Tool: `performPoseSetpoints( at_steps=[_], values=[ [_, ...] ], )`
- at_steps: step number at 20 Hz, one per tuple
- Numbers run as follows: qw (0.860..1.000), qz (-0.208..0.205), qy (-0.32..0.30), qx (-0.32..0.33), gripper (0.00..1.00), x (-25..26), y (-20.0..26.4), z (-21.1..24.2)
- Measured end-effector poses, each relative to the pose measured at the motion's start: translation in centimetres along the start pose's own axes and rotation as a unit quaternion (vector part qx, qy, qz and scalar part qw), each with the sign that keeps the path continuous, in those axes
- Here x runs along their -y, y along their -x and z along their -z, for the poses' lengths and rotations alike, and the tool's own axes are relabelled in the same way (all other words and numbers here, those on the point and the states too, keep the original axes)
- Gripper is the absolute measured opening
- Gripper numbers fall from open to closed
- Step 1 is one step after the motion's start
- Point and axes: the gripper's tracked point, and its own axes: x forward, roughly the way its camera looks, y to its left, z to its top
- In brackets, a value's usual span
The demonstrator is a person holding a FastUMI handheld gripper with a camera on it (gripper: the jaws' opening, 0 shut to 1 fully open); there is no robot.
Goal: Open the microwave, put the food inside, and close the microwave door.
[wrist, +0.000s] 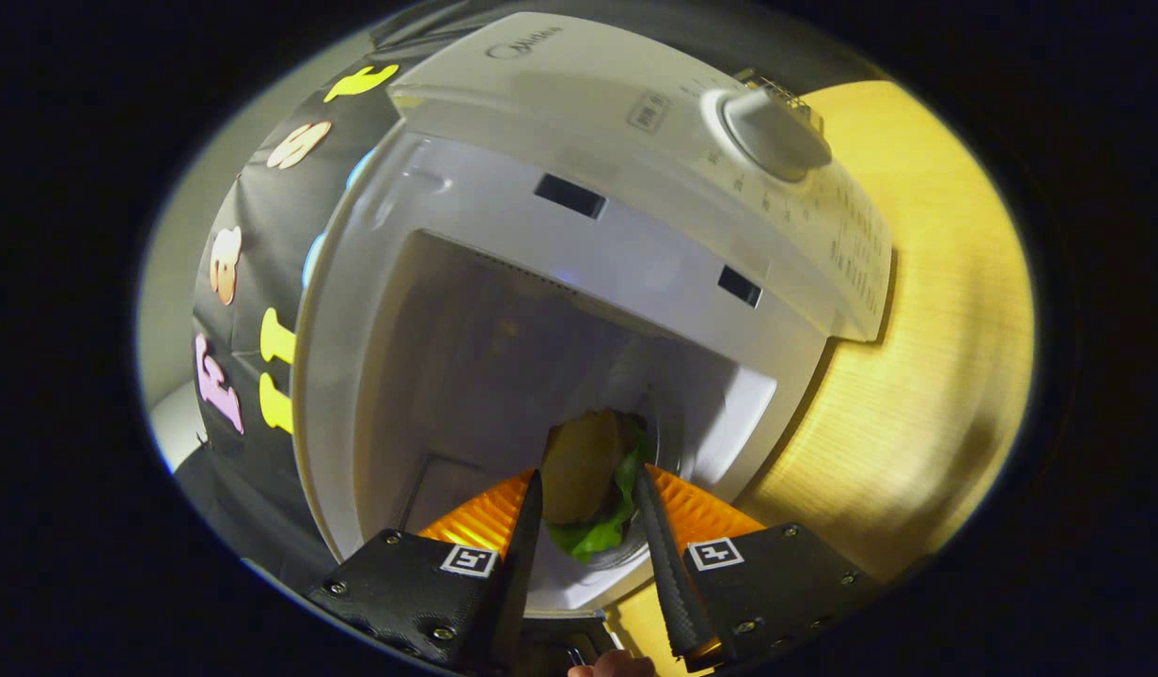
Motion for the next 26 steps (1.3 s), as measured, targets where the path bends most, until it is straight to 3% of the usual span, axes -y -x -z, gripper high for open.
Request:
performPoseSetpoints(
  at_steps=[3, 6, 9, 14, 15, 17, 18, 22, 26],
  values=[
    [0.995, -0.002, 0.095, -0.013, 0.59, -0.5, 3.6, -0.5],
    [0.975, -0.026, 0.217, -0.028, 0.59, -2.4, 8.7, -0.9],
    [0.949, -0.052, 0.310, -0.029, 0.59, -4.6, 14.0, -1.8],
    [0.885, -0.135, 0.444, -0.040, 0.58, -9.7, 22.1, -1.6],
    [0.874, -0.150, 0.460, -0.045, 0.51, -10.5, 23.6, -1.3],
    [0.851, -0.133, 0.508, -0.027, 0.18, -9.6, 25.7, -2.6],
    [0.845, -0.147, 0.514, -0.022, 0.01, -9.8, 26.9, -2.6],
    [0.815, -0.194, 0.544, -0.045, 0.00, -11.2, 30.8, 0.7],
    [0.785, -0.266, 0.548, -0.109, 0.00, -11.8, 34.3, 7.4]
  ],
)
